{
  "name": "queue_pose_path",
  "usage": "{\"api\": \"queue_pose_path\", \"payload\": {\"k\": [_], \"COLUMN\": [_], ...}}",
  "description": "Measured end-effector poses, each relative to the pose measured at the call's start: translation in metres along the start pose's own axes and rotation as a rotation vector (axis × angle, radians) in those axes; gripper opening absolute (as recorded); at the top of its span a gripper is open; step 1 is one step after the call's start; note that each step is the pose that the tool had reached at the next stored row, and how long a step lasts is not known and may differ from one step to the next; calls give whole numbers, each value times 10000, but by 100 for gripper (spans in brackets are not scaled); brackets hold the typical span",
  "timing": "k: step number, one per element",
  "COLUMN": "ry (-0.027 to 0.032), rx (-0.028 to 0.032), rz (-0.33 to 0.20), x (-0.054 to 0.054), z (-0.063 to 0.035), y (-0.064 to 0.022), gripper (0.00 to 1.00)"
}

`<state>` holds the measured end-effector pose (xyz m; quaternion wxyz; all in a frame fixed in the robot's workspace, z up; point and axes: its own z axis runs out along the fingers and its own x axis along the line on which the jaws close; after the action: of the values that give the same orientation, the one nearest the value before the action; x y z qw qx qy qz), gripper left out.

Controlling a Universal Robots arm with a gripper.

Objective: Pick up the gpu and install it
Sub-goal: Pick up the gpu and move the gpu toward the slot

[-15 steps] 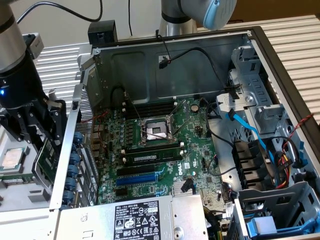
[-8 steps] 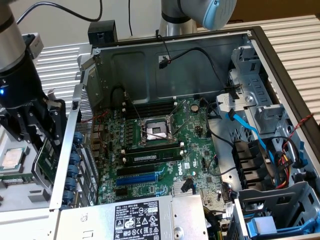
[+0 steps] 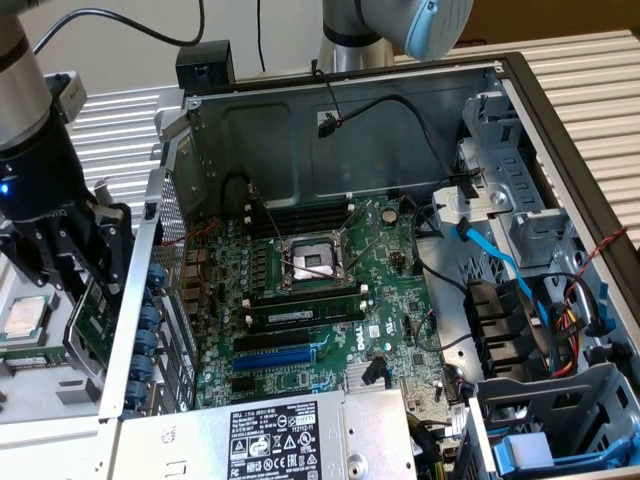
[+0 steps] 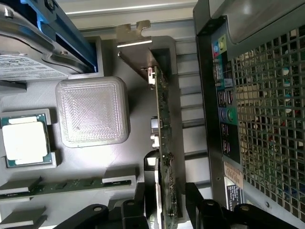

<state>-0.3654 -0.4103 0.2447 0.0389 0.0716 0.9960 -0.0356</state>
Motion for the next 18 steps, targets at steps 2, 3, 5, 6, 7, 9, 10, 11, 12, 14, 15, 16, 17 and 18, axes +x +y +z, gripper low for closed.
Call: {"api": "queue_pose_path", "payload": {"k": [2, 3, 5, 6, 7, 9, 10, 11, 12, 14, 15, 16, 17, 18], "ry": [0, 0, -1, -1, -2, -3, -2, -1, -1, -2, -2, -2, -3, -2], "rx": [4, 4, 7, 8, 11, 17, 19, 20, 20, 19, 20, 19, 19, 19], "rz": [0, -1, 0, -1, -1, -1, -2, -2, -2, -2, -1, -2, -2, -2], "x": [0, 0, 0, 0, 0, 0, 0, 0, 0, 0, 0, 0, 0, 0], "z": [1, 1, 2, 2, 3, 3, 2, 2, 2, 3, 2, 2, 3, 3], "y": [0, 0, 0, 0, 0, 0, 0, 0, 0, 0, 0, 0, 0, 0], "gripper": [40, 40, 33, 33, 33, 33, 31, 31, 29, 29, 29, 29, 29, 29]}}
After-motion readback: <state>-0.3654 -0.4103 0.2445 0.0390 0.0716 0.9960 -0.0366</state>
